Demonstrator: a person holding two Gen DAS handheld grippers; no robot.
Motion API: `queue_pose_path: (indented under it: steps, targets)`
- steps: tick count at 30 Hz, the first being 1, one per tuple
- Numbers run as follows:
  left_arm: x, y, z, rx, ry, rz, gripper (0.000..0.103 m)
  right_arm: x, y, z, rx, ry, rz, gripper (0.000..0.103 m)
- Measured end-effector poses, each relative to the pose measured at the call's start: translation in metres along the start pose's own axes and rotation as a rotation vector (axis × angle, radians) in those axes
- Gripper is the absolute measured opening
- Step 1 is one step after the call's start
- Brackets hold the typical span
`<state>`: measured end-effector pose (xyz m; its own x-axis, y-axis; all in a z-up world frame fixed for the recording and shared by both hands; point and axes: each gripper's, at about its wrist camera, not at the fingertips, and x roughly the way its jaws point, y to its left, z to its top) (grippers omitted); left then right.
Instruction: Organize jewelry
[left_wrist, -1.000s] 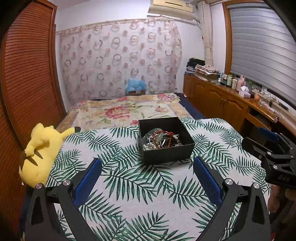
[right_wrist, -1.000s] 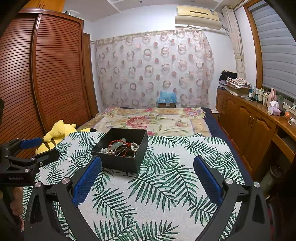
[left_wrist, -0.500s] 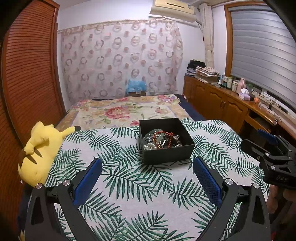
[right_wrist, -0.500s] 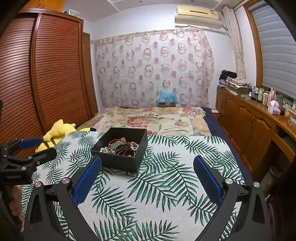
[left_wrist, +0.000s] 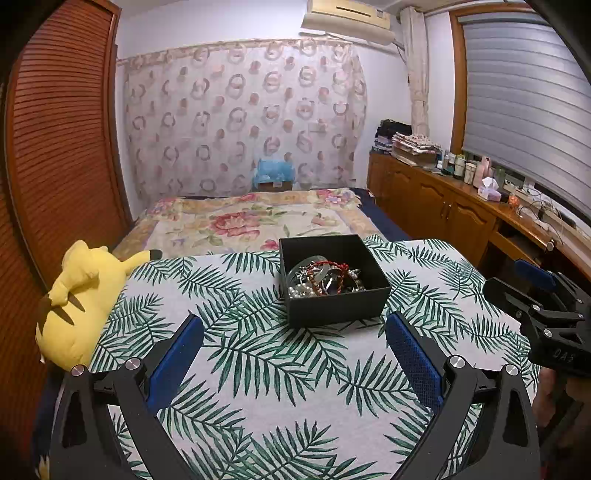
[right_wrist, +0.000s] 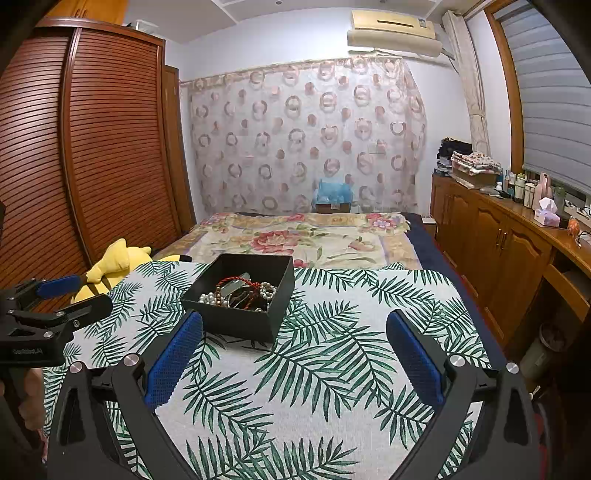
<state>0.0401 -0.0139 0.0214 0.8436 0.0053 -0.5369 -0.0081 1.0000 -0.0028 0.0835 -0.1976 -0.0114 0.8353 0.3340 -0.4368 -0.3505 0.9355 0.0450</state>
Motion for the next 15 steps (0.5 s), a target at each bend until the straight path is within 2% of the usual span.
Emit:
queue_pose_path:
  steps: [15]
  targets:
    - [0.0010,0.0018,-0.0005,-0.001,0.000,-0.003,0.095,-0.0004,-0.0006,0.0005,0.002,0.000,0.002,0.100]
